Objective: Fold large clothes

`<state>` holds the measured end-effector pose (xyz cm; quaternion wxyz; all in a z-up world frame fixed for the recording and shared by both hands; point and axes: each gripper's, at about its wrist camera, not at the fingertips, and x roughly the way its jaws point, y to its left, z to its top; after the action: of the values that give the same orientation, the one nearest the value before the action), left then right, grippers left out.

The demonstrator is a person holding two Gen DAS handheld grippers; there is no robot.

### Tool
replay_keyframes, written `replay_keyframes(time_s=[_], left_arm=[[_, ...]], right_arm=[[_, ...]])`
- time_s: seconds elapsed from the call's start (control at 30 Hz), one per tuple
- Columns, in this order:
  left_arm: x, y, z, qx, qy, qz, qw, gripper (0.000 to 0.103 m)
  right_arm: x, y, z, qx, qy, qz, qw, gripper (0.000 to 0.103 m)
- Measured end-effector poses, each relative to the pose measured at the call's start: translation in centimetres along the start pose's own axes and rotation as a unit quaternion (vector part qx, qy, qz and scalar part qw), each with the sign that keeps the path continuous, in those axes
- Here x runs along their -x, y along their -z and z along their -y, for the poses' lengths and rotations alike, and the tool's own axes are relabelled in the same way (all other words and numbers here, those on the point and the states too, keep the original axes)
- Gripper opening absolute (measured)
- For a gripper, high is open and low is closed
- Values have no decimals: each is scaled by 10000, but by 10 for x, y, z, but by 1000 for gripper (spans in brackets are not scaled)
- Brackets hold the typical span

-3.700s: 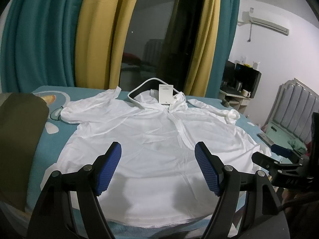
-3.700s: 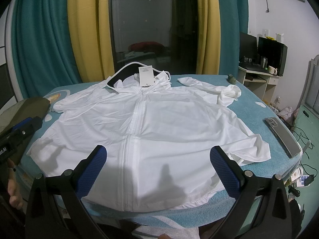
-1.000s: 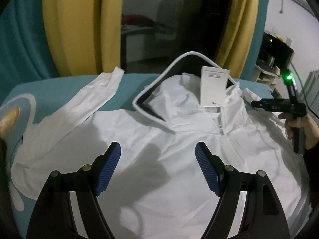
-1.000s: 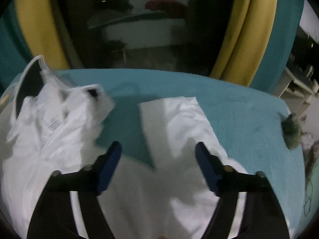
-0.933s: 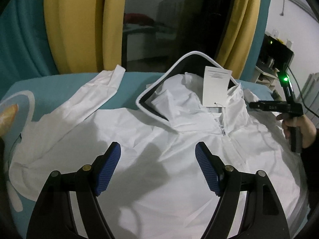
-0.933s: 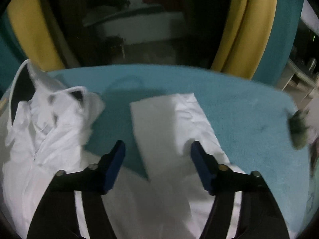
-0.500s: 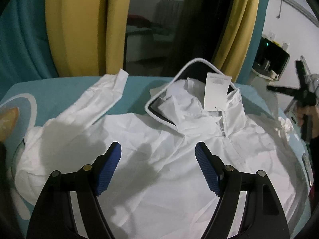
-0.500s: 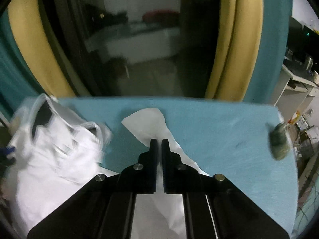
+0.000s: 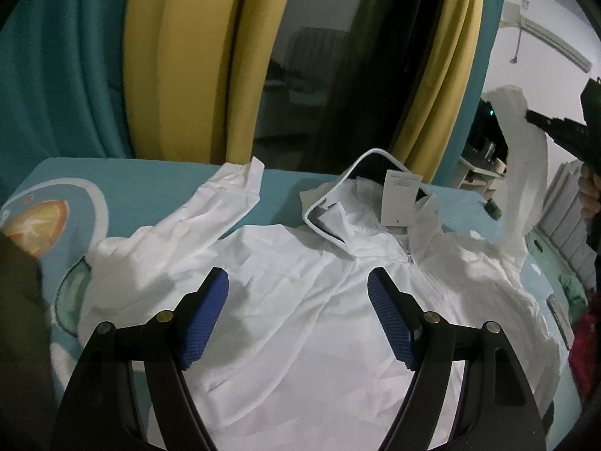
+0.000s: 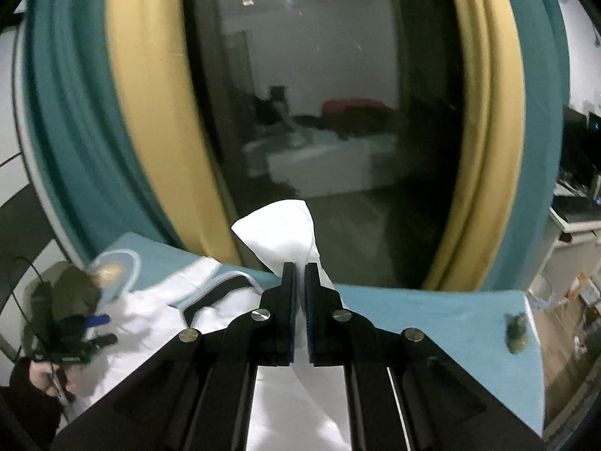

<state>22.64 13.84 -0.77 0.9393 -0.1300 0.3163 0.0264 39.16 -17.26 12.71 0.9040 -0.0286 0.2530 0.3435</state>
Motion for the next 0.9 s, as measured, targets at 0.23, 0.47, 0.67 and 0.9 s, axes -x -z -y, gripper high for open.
replay_keyframes(time_s=[0.23,0.47,0.67,0.9], left_arm=[[35,3,-16,99,-159,253,9995,80],[45,17,-29,162,-310,153,9993,80],[40,24,-36,178,-330,-81,9993,80],[15,28,-12,-238,1,-348,9991,80]], right_arm=[[-36,13,-94,509,-652,-157,9965,5],[-125,86,-159,779,-1580,-1189,9772,6],[-160,152,-178,877,-1962,-2209,9513,84],[-100,154,-113,743,-1168,-1768,9745,84]])
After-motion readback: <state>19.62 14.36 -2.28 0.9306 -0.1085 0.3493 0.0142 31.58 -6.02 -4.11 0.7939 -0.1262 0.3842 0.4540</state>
